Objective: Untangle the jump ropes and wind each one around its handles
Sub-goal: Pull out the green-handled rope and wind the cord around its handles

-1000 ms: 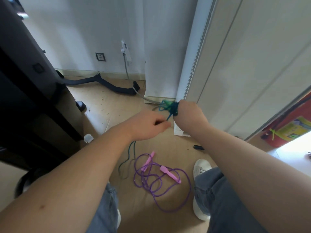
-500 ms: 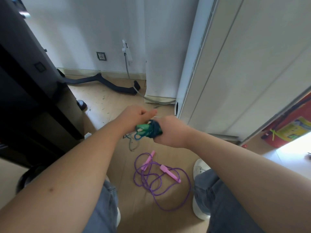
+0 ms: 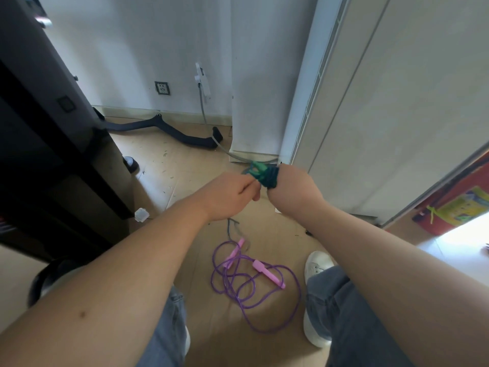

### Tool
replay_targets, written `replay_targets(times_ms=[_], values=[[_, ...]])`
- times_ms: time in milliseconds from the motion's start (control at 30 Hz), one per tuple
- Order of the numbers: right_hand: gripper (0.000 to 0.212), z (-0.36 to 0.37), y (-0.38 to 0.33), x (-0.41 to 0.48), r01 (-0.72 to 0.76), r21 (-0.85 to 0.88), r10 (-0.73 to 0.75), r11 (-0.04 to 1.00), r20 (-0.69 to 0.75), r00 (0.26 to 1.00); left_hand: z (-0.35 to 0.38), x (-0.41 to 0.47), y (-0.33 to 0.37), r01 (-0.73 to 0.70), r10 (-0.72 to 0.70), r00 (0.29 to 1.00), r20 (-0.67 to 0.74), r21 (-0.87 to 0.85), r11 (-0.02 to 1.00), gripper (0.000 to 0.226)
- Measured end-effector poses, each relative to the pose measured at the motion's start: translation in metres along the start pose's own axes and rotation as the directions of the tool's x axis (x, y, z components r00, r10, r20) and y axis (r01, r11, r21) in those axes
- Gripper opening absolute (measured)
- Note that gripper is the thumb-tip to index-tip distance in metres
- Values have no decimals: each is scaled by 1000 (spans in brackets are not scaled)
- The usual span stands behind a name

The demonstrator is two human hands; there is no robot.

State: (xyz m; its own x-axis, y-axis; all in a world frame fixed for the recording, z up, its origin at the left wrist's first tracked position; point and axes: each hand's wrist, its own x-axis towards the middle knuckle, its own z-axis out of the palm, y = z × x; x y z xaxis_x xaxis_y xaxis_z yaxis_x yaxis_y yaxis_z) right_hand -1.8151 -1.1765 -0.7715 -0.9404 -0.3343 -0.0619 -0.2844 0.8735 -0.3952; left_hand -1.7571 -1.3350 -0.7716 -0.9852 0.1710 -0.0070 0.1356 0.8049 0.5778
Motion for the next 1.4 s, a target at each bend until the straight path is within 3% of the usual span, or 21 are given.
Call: replay_targets(times_ms=[133, 233, 400, 467, 533, 600, 700, 767, 833, 900, 1000, 1100, 1167, 1233, 1300, 1400], values=[[12, 1, -6, -10, 21, -187, -25, 982, -19, 1000, -6, -3, 5, -90, 87, 994, 65, 48, 995, 38], [13, 0, -4, -11, 63, -282, -51, 957, 52, 997, -6, -6, 11, -164, 162, 986, 38, 79, 983, 41], [5, -4, -4, -12, 410, -335, -349, 848, 229, 909, -17, -1, 5, -166, 201, 967, -157, 209, 964, 47], [7, -6, -6, -14, 490, -283, -439, 824, 227, 870, -17, -1, -1, -95, 133, 972, -191, 195, 976, 52], [10, -10, -6, -14, 516, -223, -478, 827, 203, 854, -17, -1, -4, 67, -75, 978, -195, -46, 997, 59], [11, -15, -4, -15, 508, -127, -481, 852, 195, 855, -20, -4, -5, 228, -257, 961, -100, -233, 945, 60], [10, -22, -8, -20, 425, 141, -441, 894, 109, 891, -22, -7, -4, 346, -343, 938, 45, -177, 922, 25], [8, -23, -12, -23, 350, 261, -377, 900, 58, 925, -13, -5, -4, 372, -389, 920, -47, -205, 905, 19], [3, -21, -14, -20, 243, 329, -263, 913, 19, 965, -7, -2, 3, 328, -371, 919, -129, -270, 905, 22], [6, -18, -9, -9, 120, 330, -121, 936, -19, 992, 2, 1, 7, 242, -277, 944, -177, -195, 950, 32], [5, -15, 10, 11, 5, 132, 10, 991, -112, 994, 8, -7, 15, 85, -85, 996, -4, 69, 994, 32], [6, -10, 24, 18, -86, -90, 79, 992, -70, 994, 10, -11, 22, -94, 87, 993, 74, 97, 991, 37], [9, -2, 24, 15, -44, -231, 50, 972, 20, 999, 5, -10, 24, -185, 183, 983, 30, 129, 974, 41], [10, 5, 17, 9, 97, -296, -67, 950, 107, 992, -1, -7, 22, -245, 256, 966, -24, 212, 946, 45], [11, 11, 7, 5, 302, -276, -246, 912, 220, 944, -7, -3, 18, -234, 271, 955, -120, 254, 938, 47], [18, 10, -8, -4, 498, -274, -408, 823, 325, 853, -18, 2, 13, -154, 215, 951, -224, 261, 953, 49]])
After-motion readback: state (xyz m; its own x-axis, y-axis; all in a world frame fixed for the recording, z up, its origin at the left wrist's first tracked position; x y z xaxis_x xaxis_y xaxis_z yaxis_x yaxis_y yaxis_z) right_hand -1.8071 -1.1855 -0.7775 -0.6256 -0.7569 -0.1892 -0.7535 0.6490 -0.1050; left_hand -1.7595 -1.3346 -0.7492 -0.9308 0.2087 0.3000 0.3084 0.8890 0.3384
